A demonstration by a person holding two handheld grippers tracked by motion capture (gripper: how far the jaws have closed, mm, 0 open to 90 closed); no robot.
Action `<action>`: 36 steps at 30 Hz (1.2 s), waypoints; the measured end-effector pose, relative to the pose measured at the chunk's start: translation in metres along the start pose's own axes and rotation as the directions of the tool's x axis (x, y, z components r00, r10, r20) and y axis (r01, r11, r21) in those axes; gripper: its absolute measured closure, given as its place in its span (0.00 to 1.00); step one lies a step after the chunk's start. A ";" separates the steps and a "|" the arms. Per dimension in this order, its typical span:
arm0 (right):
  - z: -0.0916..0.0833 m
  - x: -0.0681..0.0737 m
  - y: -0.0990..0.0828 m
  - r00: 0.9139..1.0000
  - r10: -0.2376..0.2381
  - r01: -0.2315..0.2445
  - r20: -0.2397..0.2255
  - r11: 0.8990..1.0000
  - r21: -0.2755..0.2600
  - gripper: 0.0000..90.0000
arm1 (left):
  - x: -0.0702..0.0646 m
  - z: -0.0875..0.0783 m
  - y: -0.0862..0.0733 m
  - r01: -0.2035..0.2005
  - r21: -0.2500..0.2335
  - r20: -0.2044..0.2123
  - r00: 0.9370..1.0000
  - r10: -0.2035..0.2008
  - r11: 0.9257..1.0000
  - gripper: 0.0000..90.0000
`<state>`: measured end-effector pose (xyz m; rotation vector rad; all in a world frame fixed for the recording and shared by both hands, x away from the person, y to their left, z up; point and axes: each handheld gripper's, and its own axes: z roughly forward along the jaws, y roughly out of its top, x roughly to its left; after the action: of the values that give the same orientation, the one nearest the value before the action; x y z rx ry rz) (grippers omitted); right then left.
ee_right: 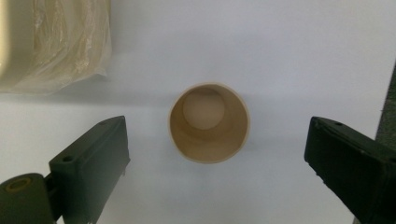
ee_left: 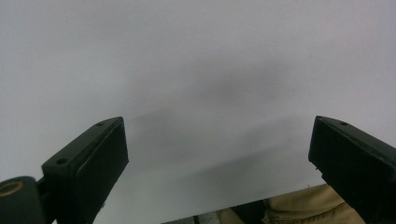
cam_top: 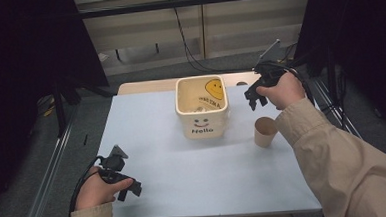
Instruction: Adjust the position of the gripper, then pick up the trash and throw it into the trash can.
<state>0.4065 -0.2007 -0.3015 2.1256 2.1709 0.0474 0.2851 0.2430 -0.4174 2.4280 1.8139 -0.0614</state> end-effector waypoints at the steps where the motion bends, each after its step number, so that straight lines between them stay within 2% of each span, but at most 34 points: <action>1: 0.003 0.001 0.000 1.000 0.001 -0.001 -0.007 1.000 0.002 0.07 | 0.000 0.000 0.000 -0.003 -0.001 0.000 1.000 0.003 1.000 0.05; 3: 0.009 0.002 -0.001 1.000 -0.008 0.008 -0.005 1.000 0.006 0.08 | 0.000 0.000 0.000 0.000 -0.004 -0.005 1.000 0.000 1.000 0.05; 5: 0.015 0.003 -0.001 1.000 -0.005 0.005 -0.016 1.000 0.013 0.08 | 0.000 0.000 0.000 0.008 0.003 0.008 1.000 -0.008 1.000 0.05; 7: 0.020 0.004 -0.002 1.000 -0.004 0.005 -0.009 1.000 0.022 0.08 | 0.000 -0.001 0.001 -0.009 0.007 0.000 1.000 0.009 1.000 0.05; 9: 0.024 0.004 -0.003 1.000 -0.012 0.012 -0.009 1.000 0.027 0.08 | -0.001 -0.001 0.001 -0.005 0.006 0.007 1.000 0.005 1.000 0.05; 11: 0.028 0.004 -0.004 1.000 -0.009 0.010 -0.021 1.000 0.018 0.08 | -0.002 0.000 0.002 -0.002 -0.004 0.000 1.000 0.002 1.000 0.05; 14: 0.030 0.003 -0.005 1.000 0.002 -0.001 -0.013 1.000 0.021 0.08 | -0.003 0.001 0.003 -0.005 -0.003 0.003 1.000 0.005 1.000 0.05; 15: 0.031 0.002 -0.006 1.000 -0.001 0.001 -0.014 1.000 0.024 0.08 | -0.002 0.001 0.004 -0.012 -0.001 -0.006 1.000 0.012 1.000 0.05; 17: 0.034 0.001 -0.007 1.000 0.004 -0.004 -0.026 1.000 0.012 0.08 | -0.003 0.002 0.004 -0.001 0.000 0.005 1.000 0.001 1.000 0.05; 18: 0.036 -0.001 -0.007 1.000 0.000 0.000 -0.011 1.000 0.020 0.07 | -0.005 0.001 0.005 -0.003 -0.006 0.002 1.000 0.003 1.000 0.05; 19: 0.038 -0.001 -0.008 1.000 0.000 0.000 -0.019 1.000 0.014 0.07 | -0.005 0.001 0.006 -0.015 -0.010 -0.010 1.000 0.014 1.000 0.05; 21: 0.043 -0.003 -0.008 0.999 0.016 -0.016 -0.032 1.000 0.014 0.07 | -0.006 0.001 0.006 -0.027 -0.003 -0.001 1.000 0.027 1.000 0.05; 22: 0.044 -0.002 -0.008 1.000 0.007 -0.007 -0.018 1.000 0.024 0.08 | -0.006 0.001 0.005 -0.016 -0.003 0.004 1.000 0.016 1.000 0.05; 24: 0.049 -0.003 -0.009 0.999 0.012 -0.011 -0.037 1.000 0.021 0.08 | -0.004 0.002 0.005 -0.019 -0.001 -0.013 1.000 0.019 1.000 0.05; 25: 0.050 -0.003 -0.008 1.000 0.007 -0.007 -0.028 1.000 0.026 0.08 | -0.004 0.002 0.005 -0.014 -0.002 -0.014 1.000 0.014 1.000 0.05; 33: 0.063 -0.001 -0.010 1.000 0.008 -0.007 -0.025 1.000 0.029 0.08 | -0.006 0.000 0.006 -0.006 -0.012 0.001 1.000 0.006 1.000 0.05; 34: 0.064 -0.001 -0.011 1.000 0.011 -0.011 -0.025 1.000 0.022 0.08 | -0.005 0.001 0.006 -0.018 -0.021 -0.013 1.000 0.018 1.000 0.05; 36: 0.067 -0.002 -0.011 1.000 0.011 -0.010 -0.027 1.000 0.013 0.08 | -0.005 0.000 0.007 -0.015 -0.016 -0.003 1.000 0.015 1.000 0.05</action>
<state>0.4017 -0.2060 -0.3690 2.1559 2.1806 0.0627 0.2898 0.2362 -0.4164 2.4312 1.7903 -0.0420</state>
